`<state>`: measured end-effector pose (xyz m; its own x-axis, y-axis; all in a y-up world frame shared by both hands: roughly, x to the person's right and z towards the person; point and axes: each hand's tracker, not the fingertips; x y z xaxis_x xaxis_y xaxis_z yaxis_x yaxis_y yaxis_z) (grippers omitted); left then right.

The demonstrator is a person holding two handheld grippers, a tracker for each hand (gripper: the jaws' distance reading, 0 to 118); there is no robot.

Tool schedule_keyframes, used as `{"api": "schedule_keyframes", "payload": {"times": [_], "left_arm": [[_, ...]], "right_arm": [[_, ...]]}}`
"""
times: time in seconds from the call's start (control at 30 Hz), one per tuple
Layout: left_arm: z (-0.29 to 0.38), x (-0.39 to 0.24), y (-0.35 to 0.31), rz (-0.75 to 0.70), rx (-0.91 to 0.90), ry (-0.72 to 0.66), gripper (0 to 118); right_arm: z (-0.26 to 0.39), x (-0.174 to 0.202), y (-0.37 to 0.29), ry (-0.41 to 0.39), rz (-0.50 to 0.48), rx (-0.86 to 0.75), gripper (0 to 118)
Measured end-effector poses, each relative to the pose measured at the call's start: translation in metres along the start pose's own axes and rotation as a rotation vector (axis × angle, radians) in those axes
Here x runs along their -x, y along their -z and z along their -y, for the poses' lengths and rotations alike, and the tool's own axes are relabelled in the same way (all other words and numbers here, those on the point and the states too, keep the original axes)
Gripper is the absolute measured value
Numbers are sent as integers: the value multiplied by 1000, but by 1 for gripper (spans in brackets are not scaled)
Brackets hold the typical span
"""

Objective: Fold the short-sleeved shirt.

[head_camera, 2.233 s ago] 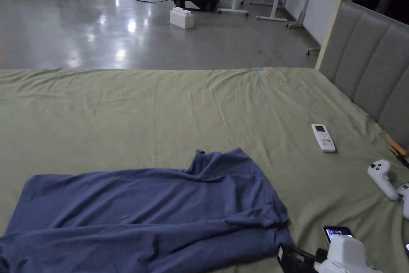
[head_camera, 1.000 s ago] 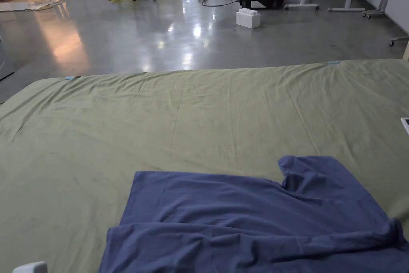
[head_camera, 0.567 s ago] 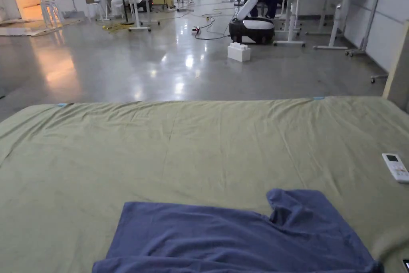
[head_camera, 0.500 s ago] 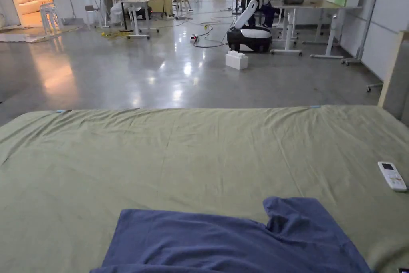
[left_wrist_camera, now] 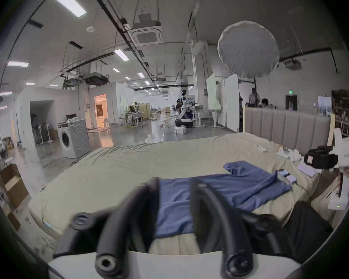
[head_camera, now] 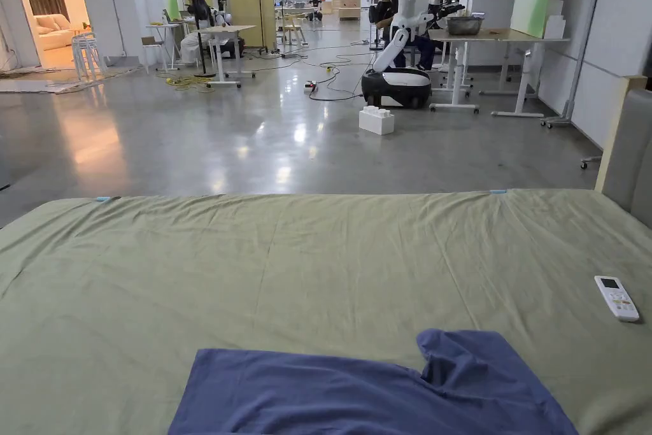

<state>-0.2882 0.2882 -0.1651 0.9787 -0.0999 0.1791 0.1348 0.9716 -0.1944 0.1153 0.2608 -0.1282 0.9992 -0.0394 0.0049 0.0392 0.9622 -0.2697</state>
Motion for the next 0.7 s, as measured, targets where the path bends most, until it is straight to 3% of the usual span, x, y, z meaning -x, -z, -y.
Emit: {"api": "schedule_keyframes", "payload": {"times": [0.03, 0.13, 0.4, 0.6, 0.7], "left_arm": [[-1, -1, -1, 28, 3, -14, 7], [1, -3, -5, 36, 6, -47, 6], [-10, 11, 9, 36, 11, -98, 6], [-20, 33, 96, 65, 104, -127, 6], [-22, 53, 171, 181, 279, -251, 7]], "right_arm": [[1, 2, -2, 1, 3, -6, 11], [-1, 5, -2, 9, -6, -4, 2], [-8, 0, 4, 12, -15, 2, 2], [-5, -5, 22, 50, -29, 45, 2], [2, -10, 31, 63, -37, 84, 2]]}}
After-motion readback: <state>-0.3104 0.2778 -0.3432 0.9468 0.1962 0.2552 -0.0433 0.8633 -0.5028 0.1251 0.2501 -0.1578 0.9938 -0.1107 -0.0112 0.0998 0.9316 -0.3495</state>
